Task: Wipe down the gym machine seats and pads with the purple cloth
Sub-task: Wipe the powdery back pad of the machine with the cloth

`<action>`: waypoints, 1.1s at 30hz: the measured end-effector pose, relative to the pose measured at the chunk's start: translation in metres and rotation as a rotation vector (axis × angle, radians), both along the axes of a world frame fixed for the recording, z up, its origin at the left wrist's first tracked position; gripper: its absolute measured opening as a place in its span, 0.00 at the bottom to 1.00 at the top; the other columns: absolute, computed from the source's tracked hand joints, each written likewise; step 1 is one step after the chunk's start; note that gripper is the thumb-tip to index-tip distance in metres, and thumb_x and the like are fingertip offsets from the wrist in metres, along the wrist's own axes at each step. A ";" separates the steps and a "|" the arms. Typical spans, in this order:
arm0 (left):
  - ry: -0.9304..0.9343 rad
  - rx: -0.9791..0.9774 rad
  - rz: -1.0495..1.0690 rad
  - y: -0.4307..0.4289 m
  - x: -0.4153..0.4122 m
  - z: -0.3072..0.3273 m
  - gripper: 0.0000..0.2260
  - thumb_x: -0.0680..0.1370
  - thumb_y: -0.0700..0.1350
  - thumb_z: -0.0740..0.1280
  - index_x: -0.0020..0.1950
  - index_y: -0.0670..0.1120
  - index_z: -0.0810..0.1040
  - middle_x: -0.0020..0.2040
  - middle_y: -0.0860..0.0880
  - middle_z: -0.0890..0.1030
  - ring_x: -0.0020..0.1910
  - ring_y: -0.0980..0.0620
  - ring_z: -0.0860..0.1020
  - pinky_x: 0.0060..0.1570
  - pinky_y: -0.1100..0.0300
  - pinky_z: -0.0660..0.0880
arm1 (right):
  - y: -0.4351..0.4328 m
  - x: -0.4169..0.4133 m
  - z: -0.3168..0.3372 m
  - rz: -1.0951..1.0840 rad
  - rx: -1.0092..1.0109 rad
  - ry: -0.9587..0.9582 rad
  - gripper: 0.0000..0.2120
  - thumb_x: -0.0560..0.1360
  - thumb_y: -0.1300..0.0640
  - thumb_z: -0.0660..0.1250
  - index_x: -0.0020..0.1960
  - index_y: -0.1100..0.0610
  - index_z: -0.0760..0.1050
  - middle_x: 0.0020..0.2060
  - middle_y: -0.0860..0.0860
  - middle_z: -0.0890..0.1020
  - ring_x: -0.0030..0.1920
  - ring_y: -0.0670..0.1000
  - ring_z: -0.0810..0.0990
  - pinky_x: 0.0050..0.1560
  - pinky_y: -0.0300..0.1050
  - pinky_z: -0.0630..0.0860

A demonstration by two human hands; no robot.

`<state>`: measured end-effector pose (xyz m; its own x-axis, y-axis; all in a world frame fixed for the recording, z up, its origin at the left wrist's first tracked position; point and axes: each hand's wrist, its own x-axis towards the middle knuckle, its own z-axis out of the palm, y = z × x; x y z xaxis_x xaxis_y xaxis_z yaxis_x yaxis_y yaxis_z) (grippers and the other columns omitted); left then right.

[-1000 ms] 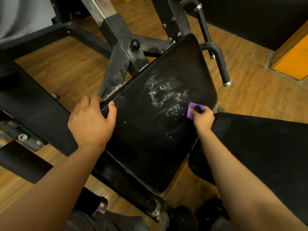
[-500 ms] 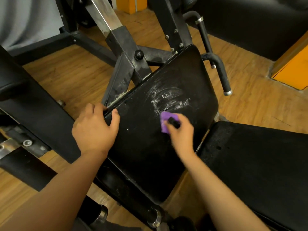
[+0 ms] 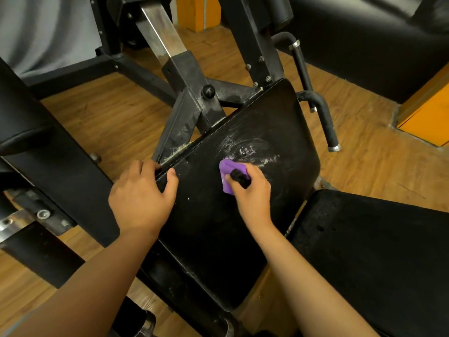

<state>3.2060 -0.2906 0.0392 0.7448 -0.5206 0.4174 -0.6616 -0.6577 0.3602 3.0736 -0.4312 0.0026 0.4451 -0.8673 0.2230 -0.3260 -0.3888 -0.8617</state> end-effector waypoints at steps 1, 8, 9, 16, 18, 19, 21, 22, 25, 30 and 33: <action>0.000 -0.003 -0.002 0.000 0.000 0.000 0.19 0.77 0.57 0.57 0.49 0.44 0.79 0.42 0.45 0.76 0.40 0.42 0.76 0.34 0.56 0.65 | -0.010 -0.004 -0.003 -0.003 0.006 0.008 0.08 0.72 0.60 0.72 0.51 0.54 0.79 0.46 0.47 0.80 0.47 0.42 0.77 0.49 0.31 0.71; -0.004 0.016 0.004 0.000 0.000 -0.001 0.19 0.77 0.57 0.57 0.48 0.44 0.79 0.41 0.45 0.76 0.37 0.44 0.76 0.33 0.57 0.65 | -0.092 -0.016 -0.007 -0.540 0.242 0.088 0.09 0.74 0.59 0.70 0.54 0.59 0.79 0.50 0.55 0.82 0.54 0.55 0.80 0.50 0.40 0.69; -0.005 0.015 0.004 0.000 0.000 0.000 0.18 0.77 0.56 0.57 0.48 0.44 0.79 0.41 0.46 0.76 0.37 0.44 0.76 0.33 0.57 0.64 | -0.089 -0.007 -0.002 -0.542 0.227 0.080 0.09 0.74 0.60 0.70 0.54 0.58 0.79 0.50 0.55 0.82 0.54 0.55 0.80 0.52 0.42 0.70; 0.001 0.004 -0.007 0.000 0.000 0.000 0.19 0.77 0.56 0.57 0.48 0.43 0.79 0.41 0.46 0.76 0.37 0.44 0.76 0.34 0.58 0.63 | 0.007 0.039 0.031 0.052 -0.058 -0.038 0.09 0.74 0.59 0.70 0.53 0.54 0.79 0.47 0.47 0.79 0.47 0.41 0.76 0.48 0.29 0.71; -0.001 0.004 -0.008 0.000 0.000 0.000 0.19 0.77 0.56 0.57 0.48 0.44 0.79 0.41 0.46 0.76 0.37 0.45 0.76 0.34 0.58 0.63 | -0.005 0.035 0.030 0.083 -0.071 -0.019 0.09 0.74 0.58 0.70 0.54 0.54 0.79 0.47 0.46 0.79 0.47 0.41 0.76 0.48 0.29 0.71; -0.002 0.008 -0.008 0.000 0.000 0.000 0.18 0.77 0.56 0.57 0.48 0.44 0.79 0.41 0.46 0.76 0.37 0.46 0.75 0.34 0.58 0.63 | -0.018 0.031 0.028 0.042 -0.056 -0.020 0.09 0.74 0.59 0.71 0.54 0.54 0.79 0.47 0.47 0.80 0.47 0.41 0.77 0.48 0.29 0.71; 0.001 0.014 -0.006 0.000 0.001 0.000 0.18 0.77 0.56 0.58 0.48 0.44 0.79 0.41 0.47 0.76 0.37 0.46 0.75 0.33 0.58 0.64 | -0.053 0.023 0.025 -0.124 -0.006 -0.024 0.07 0.73 0.60 0.71 0.52 0.55 0.80 0.45 0.48 0.81 0.46 0.43 0.79 0.48 0.35 0.73; 0.005 0.014 -0.004 0.000 0.001 0.000 0.18 0.77 0.56 0.57 0.48 0.44 0.79 0.41 0.47 0.76 0.37 0.47 0.75 0.33 0.58 0.66 | -0.069 0.018 0.025 -0.219 0.033 -0.014 0.07 0.73 0.60 0.71 0.51 0.56 0.80 0.44 0.48 0.81 0.46 0.46 0.80 0.47 0.38 0.73; 0.022 0.020 0.004 0.000 0.001 -0.001 0.18 0.77 0.57 0.57 0.49 0.44 0.79 0.42 0.47 0.76 0.37 0.47 0.75 0.33 0.56 0.70 | -0.102 0.012 0.022 -0.419 0.144 0.066 0.09 0.75 0.60 0.70 0.54 0.57 0.79 0.45 0.50 0.81 0.52 0.52 0.81 0.50 0.40 0.72; 0.018 0.040 0.004 -0.001 0.001 -0.001 0.19 0.77 0.57 0.57 0.49 0.43 0.79 0.42 0.46 0.76 0.37 0.46 0.76 0.33 0.55 0.71 | -0.045 0.037 0.030 -0.197 0.017 -0.029 0.10 0.74 0.61 0.70 0.55 0.54 0.78 0.49 0.48 0.81 0.50 0.43 0.79 0.52 0.31 0.74; 0.004 0.025 -0.006 -0.001 0.001 -0.001 0.19 0.77 0.56 0.58 0.48 0.43 0.79 0.41 0.46 0.76 0.36 0.46 0.76 0.33 0.57 0.66 | -0.001 0.040 0.032 0.058 -0.094 -0.011 0.10 0.74 0.60 0.70 0.54 0.53 0.78 0.48 0.45 0.78 0.48 0.39 0.76 0.50 0.27 0.70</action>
<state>3.2066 -0.2913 0.0385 0.7430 -0.5354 0.4017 -0.6644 -0.6623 0.3462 3.1135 -0.4319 0.0343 0.4911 -0.8152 0.3070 -0.2911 -0.4857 -0.8242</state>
